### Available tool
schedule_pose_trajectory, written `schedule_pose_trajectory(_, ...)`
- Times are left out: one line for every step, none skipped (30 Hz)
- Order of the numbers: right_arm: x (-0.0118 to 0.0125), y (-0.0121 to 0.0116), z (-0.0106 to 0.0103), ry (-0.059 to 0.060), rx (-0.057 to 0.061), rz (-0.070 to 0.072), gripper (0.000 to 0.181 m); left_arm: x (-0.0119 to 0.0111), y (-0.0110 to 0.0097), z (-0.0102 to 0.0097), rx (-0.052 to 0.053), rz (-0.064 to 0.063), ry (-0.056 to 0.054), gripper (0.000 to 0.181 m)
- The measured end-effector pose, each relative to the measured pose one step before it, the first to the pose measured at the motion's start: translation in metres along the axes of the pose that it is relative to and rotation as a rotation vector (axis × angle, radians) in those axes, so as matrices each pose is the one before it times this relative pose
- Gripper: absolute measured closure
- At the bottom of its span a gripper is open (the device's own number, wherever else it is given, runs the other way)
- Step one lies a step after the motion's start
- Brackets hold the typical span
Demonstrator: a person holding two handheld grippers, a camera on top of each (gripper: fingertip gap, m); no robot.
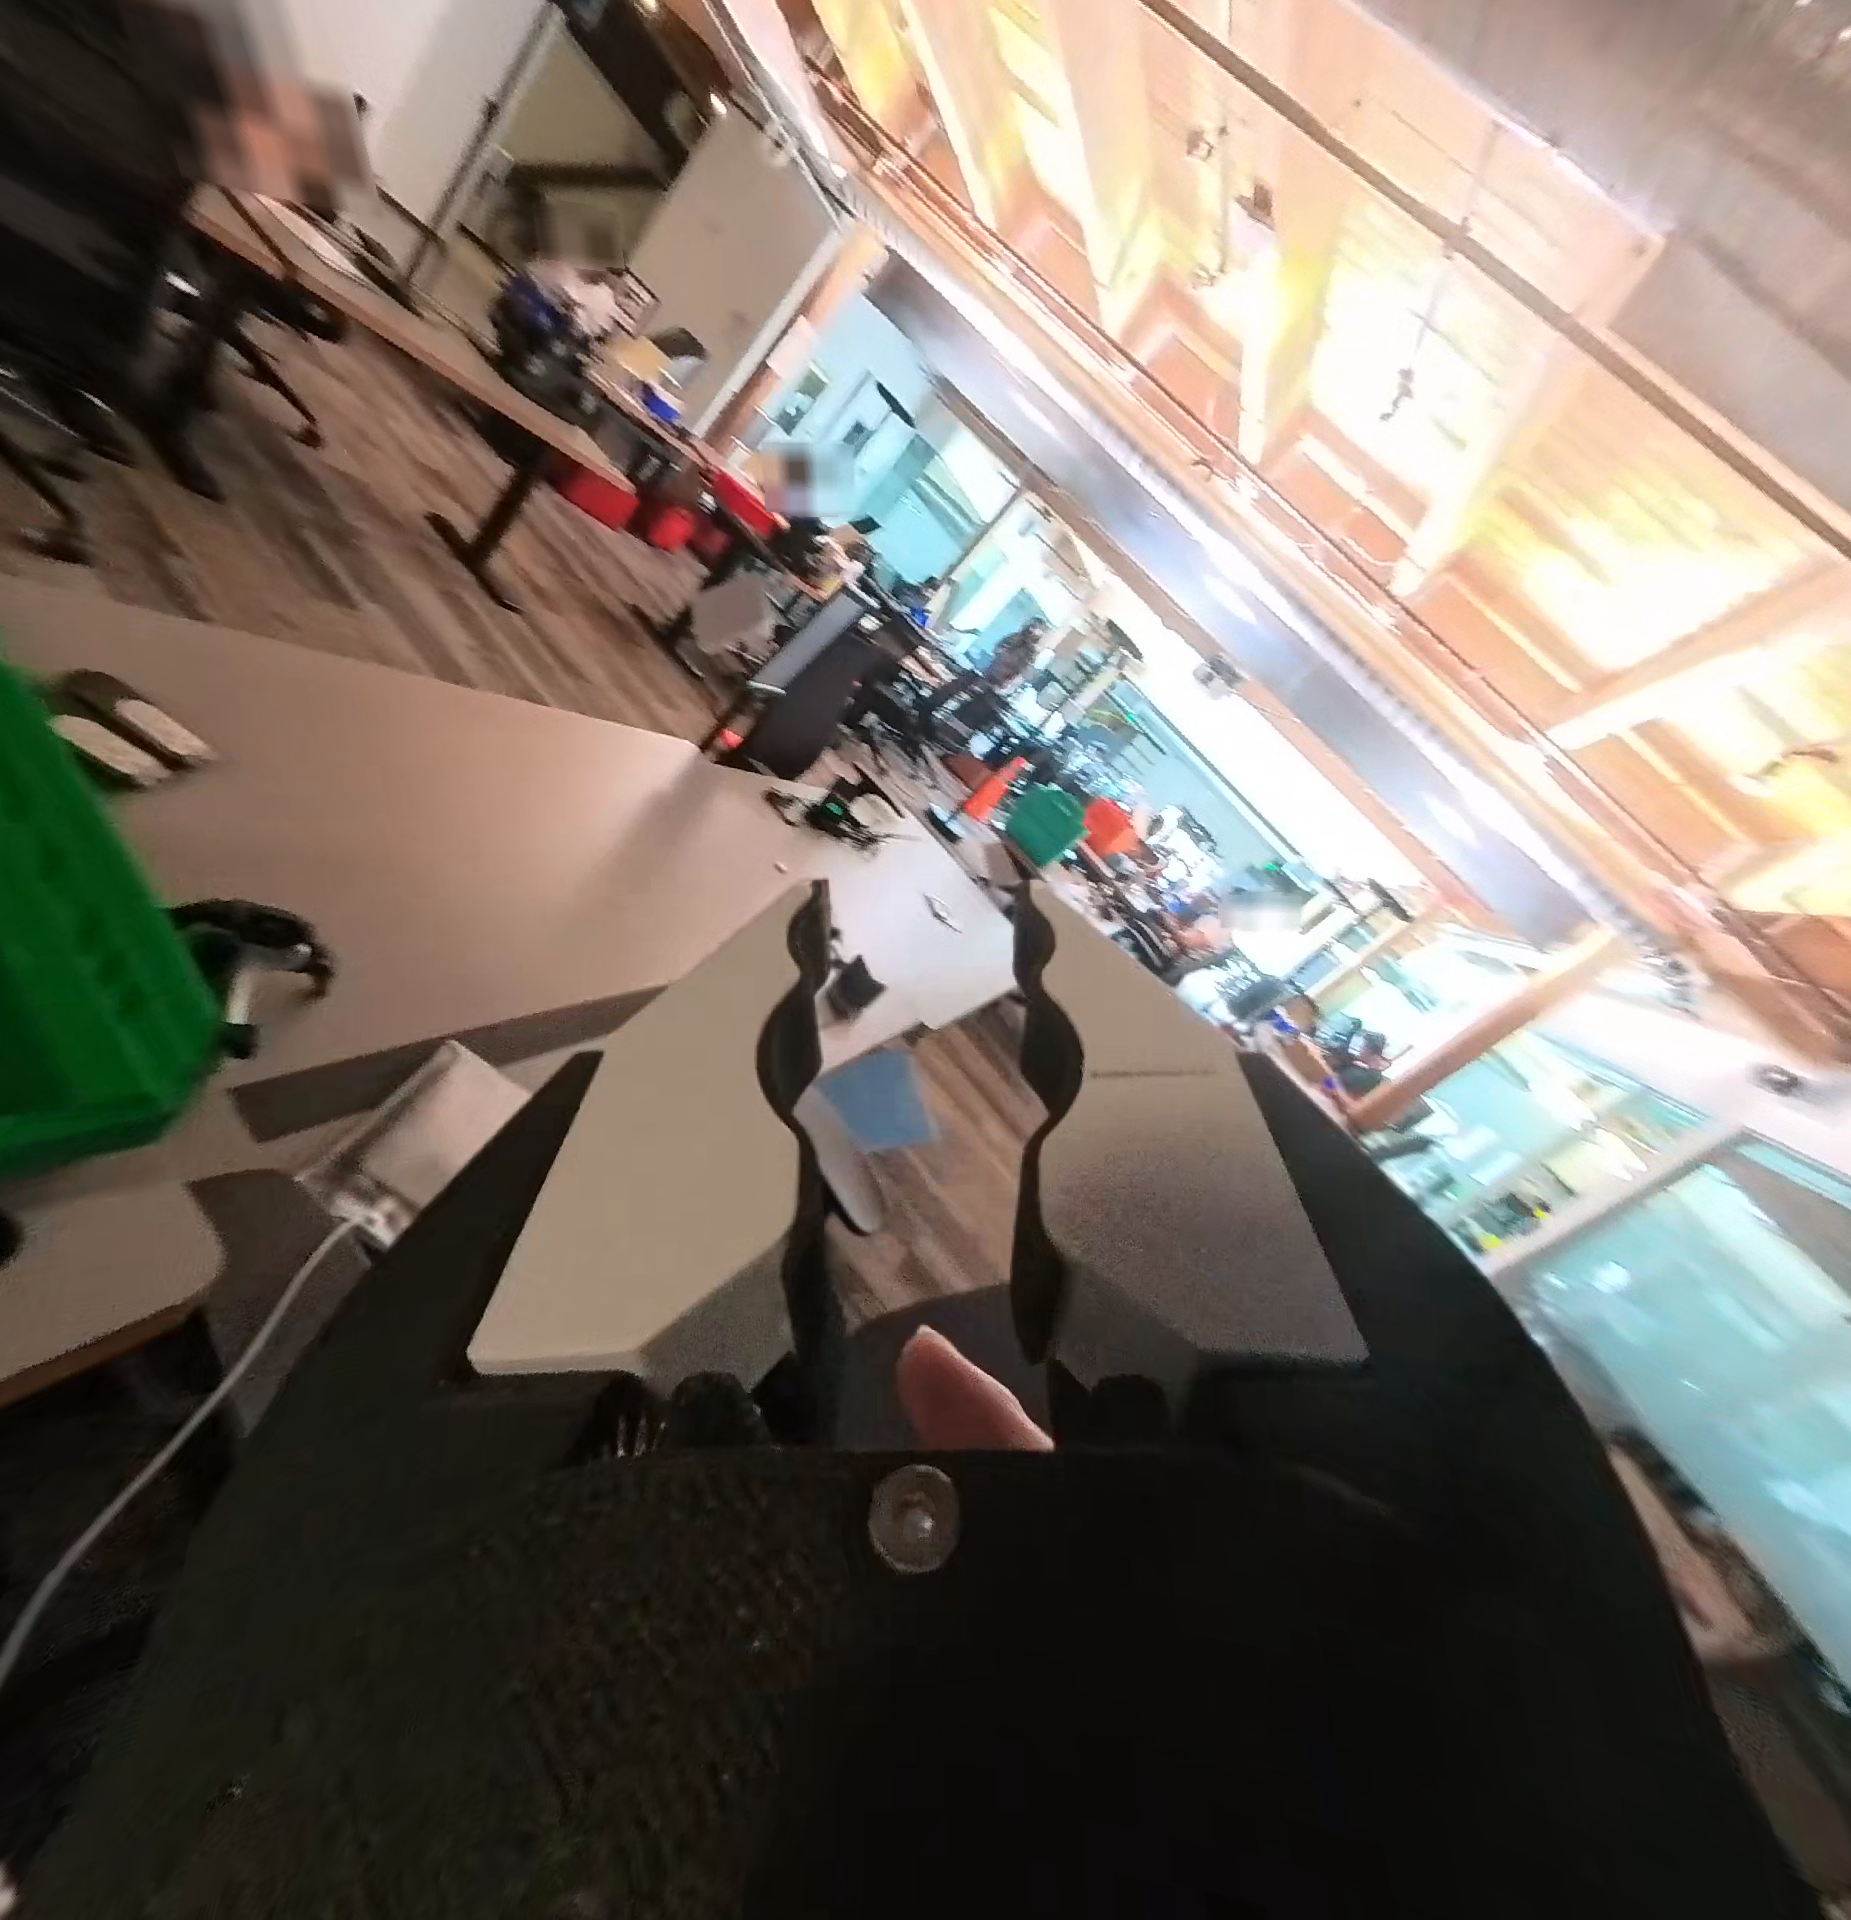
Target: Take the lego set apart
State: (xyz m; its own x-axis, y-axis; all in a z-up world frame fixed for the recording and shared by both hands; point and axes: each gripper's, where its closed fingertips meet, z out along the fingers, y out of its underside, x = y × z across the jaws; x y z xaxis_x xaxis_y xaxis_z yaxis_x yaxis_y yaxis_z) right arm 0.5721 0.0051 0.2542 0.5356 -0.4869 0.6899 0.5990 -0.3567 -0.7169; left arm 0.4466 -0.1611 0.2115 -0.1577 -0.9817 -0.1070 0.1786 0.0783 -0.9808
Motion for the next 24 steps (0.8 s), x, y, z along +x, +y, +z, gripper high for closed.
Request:
schedule_pose_trajectory(0.00178,-0.00031,0.00004,0.0199,-0.0119,-0.0202,0.148,0.00182,0.00425,0.00207,-0.0213,-0.0031,0.0301,0.146)
schedule_pose_trajectory(0.00074,-0.00123,0.00002,0.0171,-0.0082,-0.0232,0.148,0.00238,0.00409,0.0012,-0.0161,-0.014,0.0308,0.15)
schedule_pose_trajectory(-0.0002,-0.00191,-0.00012,0.0144,-0.0054,-0.0267,0.148,0.00083,0.00328,0.00039,-0.0118,-0.0165,0.0188,0.158)
schedule_pose_trajectory(-0.001,-0.00262,0.00001,0.0119,-0.0031,-0.0269,0.149,0.00049,0.0027,-0.00072,-0.0109,-0.0049,0.0155,0.166)
schedule_pose_trajectory(-0.00194,-0.00259,-0.00003,0.0067,-0.0012,-0.0215,0.149,-0.00232,0.00011,-0.00253,0.0001,0.0029,-0.009,0.174)
schedule_pose_trajectory(-0.00328,-0.00235,0.00006,-0.0029,-0.0001,-0.0114,0.149,-0.00281,-0.00193,-0.00456,0.0093,0.0213,-0.0167,0.181)
schedule_pose_trajectory(-0.00419,-0.00159,0.00024,-0.0113,0.0006,-0.0029,0.149,-0.00164,-0.00435,-0.00678,0.0231,0.034,-0.0113,0.181)
schedule_pose_trajectory(-0.00435,-0.00054,0.0003,-0.0135,-0.0003,-0.0037,0.149,-0.00301,-0.00557,-0.00827,0.0305,0.0312,-0.0191,0.181)
schedule_pose_trajectory(-0.00417,0.00086,0.0005,-0.0131,-0.0015,-0.0103,0.149,-0.0034,-0.00574,-0.00899,0.0312,0.0208,-0.017,0.181)
schedule_pose_trajectory(-0.00476,0.00172,0.00043,-0.018,0.0003,-0.0148,0.149,-0.00409,-0.00458,-0.00909,0.0233,0.0052,-0.0168,0.181)
schedule_pose_trajectory(-0.00549,0.00226,0.0002,-0.0226,0.0036,-0.0162,0.149,-0.00596,-0.00368,-0.00906,0.0183,-0.0063,-0.0256,0.181)
schedule_pose_trajectory(-0.00617,0.00298,-0.00026,-0.0247,0.005,-0.0198,0.149,-0.00573,-0.00418,-0.00931,0.0235,-0.011,-0.0206,0.181)
schedule_pose_trajectory(-0.00908,0.00257,-0.00068,-0.0393,0.0123,-0.0314,0.149,-0.00631,-0.00507,-0.00936,0.0285,-0.0144,-0.0232,0.181)
schedule_pose_trajectory(-0.01397,0.00249,-0.0011,-0.0649,0.0214,-0.0426,0.148,-0.00656,-0.00528,-0.00877,0.0261,-0.0122,-0.0252,0.181)
schedule_pose_trajectory(-0.01778,0.00386,-0.00135,-0.0861,0.0184,-0.0415,0.147,-0.00713,-0.00547,-0.00784,0.0232,-0.0085,-0.0305,0.181)
schedule_pose_trajectory(-0.02159,0.00451,-0.00176,-0.1113,0.0209,-0.0341,0.147,-0.00699,-0.00625,-0.00699,0.0249,-0.0043,-0.0309,0.181)
schedule_pose_trajectory(-0.02471,0.00458,-0.00245,-0.135,0.029,-0.0224,0.147,-0.00669,-0.00652,-0.00583,0.0248,-0.0024,-0.0292,0.181)
schedule_pose_trajectory(-0.02443,0.00717,-0.00271,-0.1397,0.0143,0.0042,0.147,-0.0065,-0.00543,-0.0042,0.0146,-0.0013,-0.0276,0.181)
schedule_pose_trajectory(-0.02689,0.00936,-0.00368,-0.1653,-0.0004,0.0137,0.149,-0.00632,-0.00288,-0.00227,-0.0016,-0.0017,-0.0253,0.181)
schedule_pose_trajectory(-0.02895,0.01139,-0.00463,-0.179,-0.0113,0.0029,0.149,-0.00581,-0.00051,-0.00068,-0.0113,-0.0035,-0.0202,0.181)
schedule_pose_trajectory(-0.02414,0.0149,-0.00402,-0.1462,-0.0368,0.0121,0.147,-0.00541,0.00195,0.00056,-0.0168,-0.0089,-0.0165,0.181)
schedule_pose_trajectory(-0.02067,0.0168,-0.00426,-0.1271,-0.0489,0.0261,0.147,-0.00473,0.00571,0.00193,-0.0309,-0.0182,-0.0107,0.181)
schedule_pose_trajectory(-0.0163,0.01621,-0.00468,-0.1022,-0.0382,0.0398,0.147,-0.00356,0.0101,0.00344,-0.0483,-0.0262,-0.0023,0.181)
schedule_pose_trajectory(-0.00782,0.01402,-0.00555,-0.0515,-0.0205,0.0548,0.145,-0.00133,0.0136,0.00455,-0.0588,-0.0354,0.0112,0.181)
